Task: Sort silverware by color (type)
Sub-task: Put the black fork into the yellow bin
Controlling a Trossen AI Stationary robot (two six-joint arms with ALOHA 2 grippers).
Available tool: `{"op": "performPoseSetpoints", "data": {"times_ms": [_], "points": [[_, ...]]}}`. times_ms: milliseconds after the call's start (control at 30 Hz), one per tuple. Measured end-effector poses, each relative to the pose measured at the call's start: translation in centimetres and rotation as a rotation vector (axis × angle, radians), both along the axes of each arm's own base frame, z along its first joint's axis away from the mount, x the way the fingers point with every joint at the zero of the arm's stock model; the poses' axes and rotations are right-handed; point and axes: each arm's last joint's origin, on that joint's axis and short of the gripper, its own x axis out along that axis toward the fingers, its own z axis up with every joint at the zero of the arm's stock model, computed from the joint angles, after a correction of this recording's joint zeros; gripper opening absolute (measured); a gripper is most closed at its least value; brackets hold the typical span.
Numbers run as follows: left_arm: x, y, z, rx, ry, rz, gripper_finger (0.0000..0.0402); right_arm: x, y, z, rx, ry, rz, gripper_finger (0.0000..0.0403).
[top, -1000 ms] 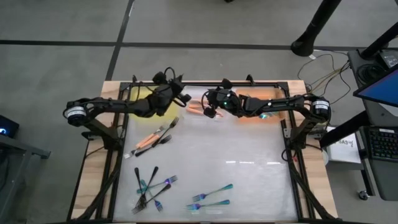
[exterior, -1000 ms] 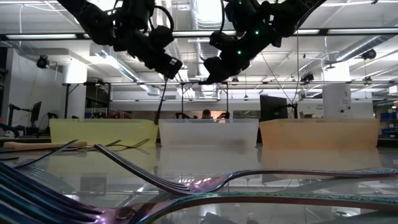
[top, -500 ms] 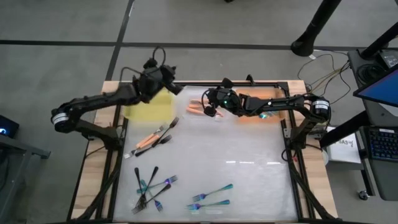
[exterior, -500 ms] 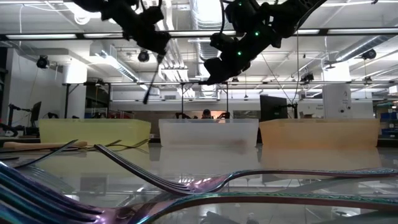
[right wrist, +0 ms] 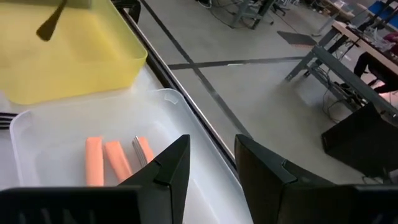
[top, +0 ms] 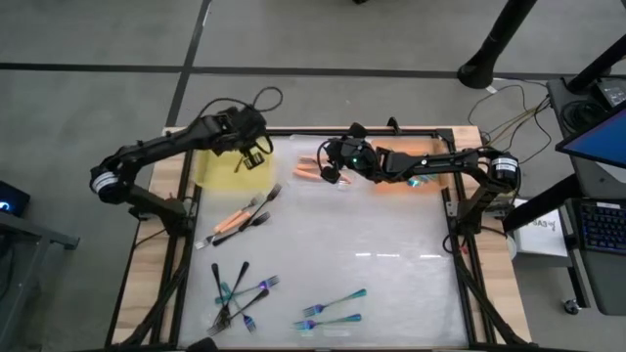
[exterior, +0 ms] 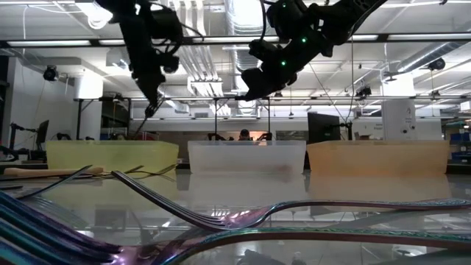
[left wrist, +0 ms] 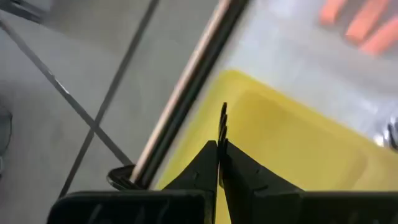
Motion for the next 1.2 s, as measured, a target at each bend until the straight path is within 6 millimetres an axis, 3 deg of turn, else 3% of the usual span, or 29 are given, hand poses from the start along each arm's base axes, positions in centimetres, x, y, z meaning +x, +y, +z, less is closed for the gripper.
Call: {"op": "performPoseSetpoints", "data": {"times_ms": [333,667,967,1200], "points": [[-0.3,0.0,-4.5,-0.089,0.141,0.014,0.0,0.0,0.1,-0.2,0.027,0.013,0.038,0.0118],[0.0,0.3,-5.5,-0.083,0.146,0.113,0.0006,-0.1,0.1,-0.3,0.03,0.025,0.038,0.0118],[0.3,0.0,-5.7,-0.225,0.026,0.117,0.0065,-0.1,0.1,-0.4,0.032,0.034,0.038,0.0118],[1.9,-1.9,-5.7,-0.578,-0.237,0.054,0.0096,-0.2,0.2,-0.6,0.027,0.07,0.044,0.0118]]}}
